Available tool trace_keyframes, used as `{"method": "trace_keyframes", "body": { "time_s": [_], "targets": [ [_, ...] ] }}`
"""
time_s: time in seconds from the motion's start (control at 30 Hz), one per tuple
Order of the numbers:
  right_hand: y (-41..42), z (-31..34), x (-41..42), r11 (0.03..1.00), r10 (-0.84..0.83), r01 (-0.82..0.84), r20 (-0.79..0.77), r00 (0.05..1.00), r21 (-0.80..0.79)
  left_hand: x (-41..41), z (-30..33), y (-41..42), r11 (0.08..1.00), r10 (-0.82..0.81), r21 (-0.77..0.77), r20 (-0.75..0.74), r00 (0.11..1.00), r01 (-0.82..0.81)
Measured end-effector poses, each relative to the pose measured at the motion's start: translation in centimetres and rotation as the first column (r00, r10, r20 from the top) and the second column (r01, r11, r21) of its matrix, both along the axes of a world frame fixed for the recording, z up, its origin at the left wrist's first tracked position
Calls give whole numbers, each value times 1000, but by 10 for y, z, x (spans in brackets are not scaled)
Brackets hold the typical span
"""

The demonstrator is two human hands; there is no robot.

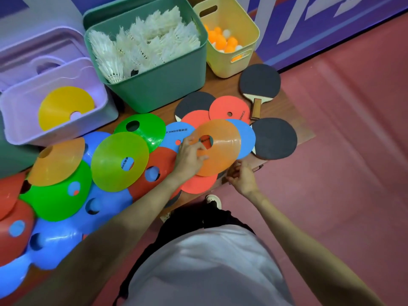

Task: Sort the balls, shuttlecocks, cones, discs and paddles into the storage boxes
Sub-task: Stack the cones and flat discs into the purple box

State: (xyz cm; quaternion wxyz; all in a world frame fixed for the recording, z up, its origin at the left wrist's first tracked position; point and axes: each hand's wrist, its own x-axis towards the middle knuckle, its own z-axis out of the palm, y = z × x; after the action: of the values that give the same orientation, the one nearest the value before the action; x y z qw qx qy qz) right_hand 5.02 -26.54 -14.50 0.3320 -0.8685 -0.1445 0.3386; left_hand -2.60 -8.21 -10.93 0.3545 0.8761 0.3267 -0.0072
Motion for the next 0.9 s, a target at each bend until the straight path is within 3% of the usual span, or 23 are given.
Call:
{"method": "trace_keyframes", "body": {
  "time_s": [0.07, 0.17, 0.27, 0.37, 0.6, 0.77, 0.9],
  "targets": [
    [4, 4, -2, 1000, -6, 6, 3, 1000, 13, 2, 38, -10, 1000, 17, -2, 59, 998, -17],
    [7, 9, -6, 1000, -12, 11, 15, 1000, 26, 0, 33, 14, 978, 186, -107, 38, 982, -181],
    [10, 11, -8, 999, -34, 34, 7, 999, 32, 0, 37, 23, 962, 254, -133, 109, 961, -239],
    [14, 13, -12, 999, -38, 38, 9, 999, 28, 0, 37, 30, 910, 363, -263, 138, 921, -320],
    [25, 18, -10, 998, 40, -37, 57, 998, -48, -5, 48, 30, 845, 389, -456, 167, 906, -279],
    [30, 37, 8, 999, -42, 43, 122, 992, -2, -3, 68, 32, 669, 529, -672, 130, 839, -317],
    [37, 58, 33, 997, -64, 55, 161, 985, 60, 0, 86, 33, 599, 525, -759, 131, 841, -255]
  ]
}}
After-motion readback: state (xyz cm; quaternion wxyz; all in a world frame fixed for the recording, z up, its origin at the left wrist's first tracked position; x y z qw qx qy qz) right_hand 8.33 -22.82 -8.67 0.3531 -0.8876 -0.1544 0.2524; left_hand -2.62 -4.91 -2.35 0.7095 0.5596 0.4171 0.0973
